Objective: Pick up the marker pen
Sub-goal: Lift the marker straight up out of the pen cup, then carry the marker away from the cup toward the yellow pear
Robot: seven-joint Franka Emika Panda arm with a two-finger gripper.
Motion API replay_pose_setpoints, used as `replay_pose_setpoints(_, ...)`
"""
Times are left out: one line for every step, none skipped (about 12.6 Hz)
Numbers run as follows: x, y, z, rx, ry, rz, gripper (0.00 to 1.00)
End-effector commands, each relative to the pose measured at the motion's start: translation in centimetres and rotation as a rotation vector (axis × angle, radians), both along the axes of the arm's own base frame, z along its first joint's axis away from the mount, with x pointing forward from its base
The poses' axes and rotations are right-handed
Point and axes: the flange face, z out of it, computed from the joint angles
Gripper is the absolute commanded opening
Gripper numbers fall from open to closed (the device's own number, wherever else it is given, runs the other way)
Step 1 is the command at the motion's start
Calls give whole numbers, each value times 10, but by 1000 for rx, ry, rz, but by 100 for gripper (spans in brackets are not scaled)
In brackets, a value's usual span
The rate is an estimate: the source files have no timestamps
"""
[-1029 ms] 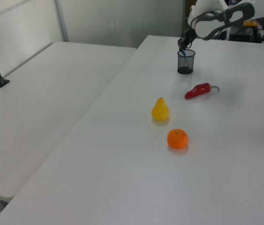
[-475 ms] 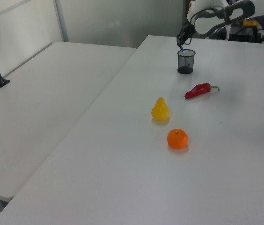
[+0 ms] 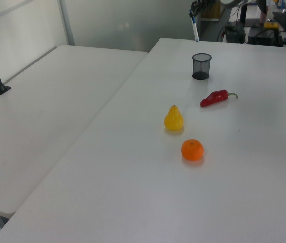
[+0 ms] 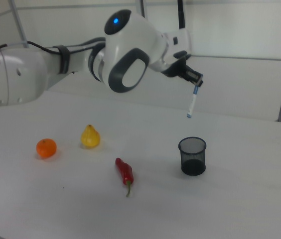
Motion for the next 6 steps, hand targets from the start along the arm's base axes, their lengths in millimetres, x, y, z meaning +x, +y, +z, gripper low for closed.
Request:
replay_pose_setpoints(-25,43,29,115,41,72,0)
replay_pose_setpoints(-28,58,27,164,118,102,0)
replay_pose_setpoints(-27,79,20,204,197,139,0)
replay_pose_setpoints(-26,98,10,227,266,173,0)
replay_pose_setpoints(-24,117,-4,243,337,204,0)
replay_pose_setpoints(-19,137,-19,254,413,235,0)
